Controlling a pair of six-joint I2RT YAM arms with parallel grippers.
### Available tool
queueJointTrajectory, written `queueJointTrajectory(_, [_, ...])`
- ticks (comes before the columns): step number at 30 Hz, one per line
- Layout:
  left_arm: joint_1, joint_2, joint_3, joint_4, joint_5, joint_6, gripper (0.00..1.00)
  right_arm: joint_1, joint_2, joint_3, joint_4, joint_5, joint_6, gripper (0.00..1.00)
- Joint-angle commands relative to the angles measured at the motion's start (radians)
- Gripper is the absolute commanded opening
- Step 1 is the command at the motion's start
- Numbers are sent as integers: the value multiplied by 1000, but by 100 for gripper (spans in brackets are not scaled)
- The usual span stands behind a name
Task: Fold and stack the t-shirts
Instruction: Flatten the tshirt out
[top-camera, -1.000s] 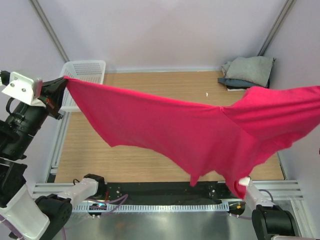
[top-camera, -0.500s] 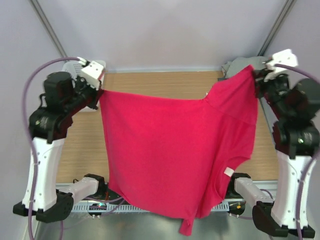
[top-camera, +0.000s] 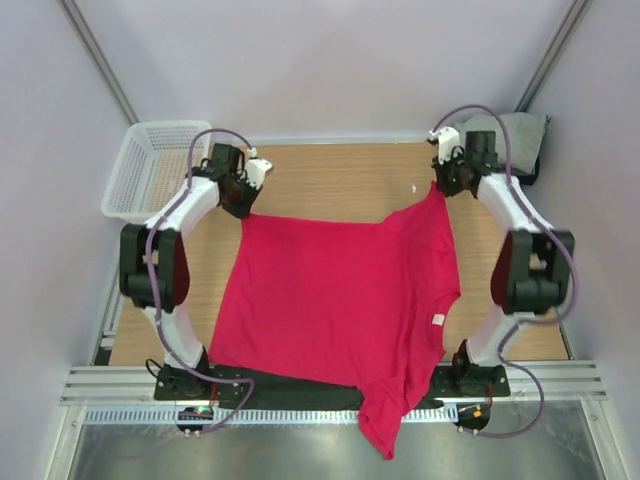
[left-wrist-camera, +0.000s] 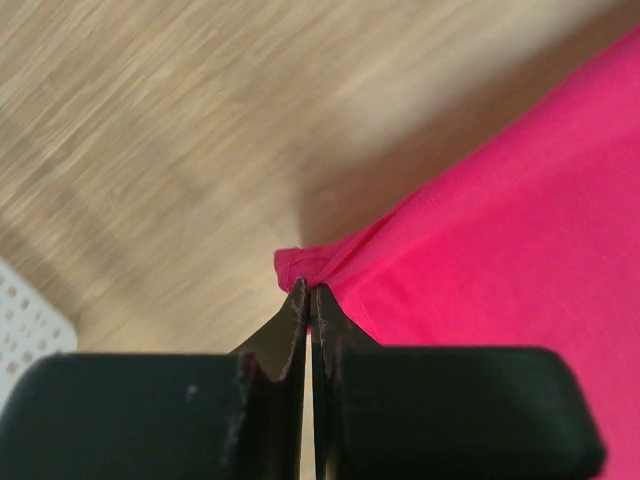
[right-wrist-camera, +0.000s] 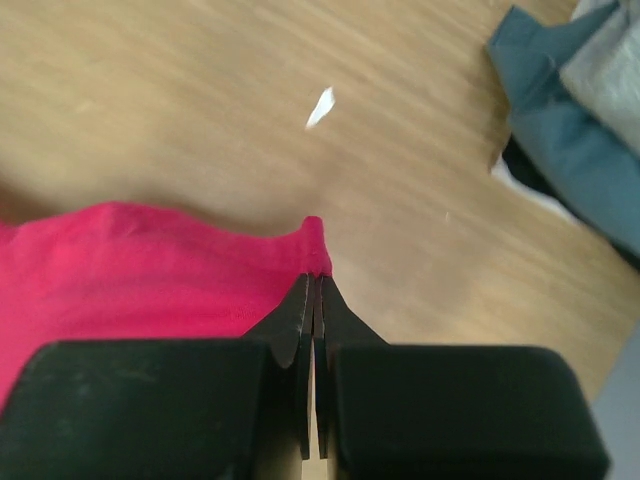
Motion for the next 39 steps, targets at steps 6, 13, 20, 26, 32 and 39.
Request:
queueJointTrajectory(6, [63, 284, 316, 108, -44, 3, 0, 21, 576, 641, 114, 28, 20, 1])
queueJointTrajectory(13, [77, 398, 482, 92, -116, -31, 0, 45, 831, 981, 128, 57, 63, 1])
queueJointTrajectory(20, [110, 482, 646, 57, -130, 38, 0, 84, 857, 1032, 163, 102, 2, 1])
queueJointTrajectory(26, [143, 510, 726, 74, -160, 101, 0, 76, 771, 895, 194, 145, -32, 1])
queueJointTrajectory(32, [135, 488, 694, 66, -123, 66, 0, 73, 741, 869, 183, 149, -24, 1])
queueJointTrajectory(39, [133, 442, 643, 65, -117, 46, 0, 77, 692, 871, 166, 131, 20, 1])
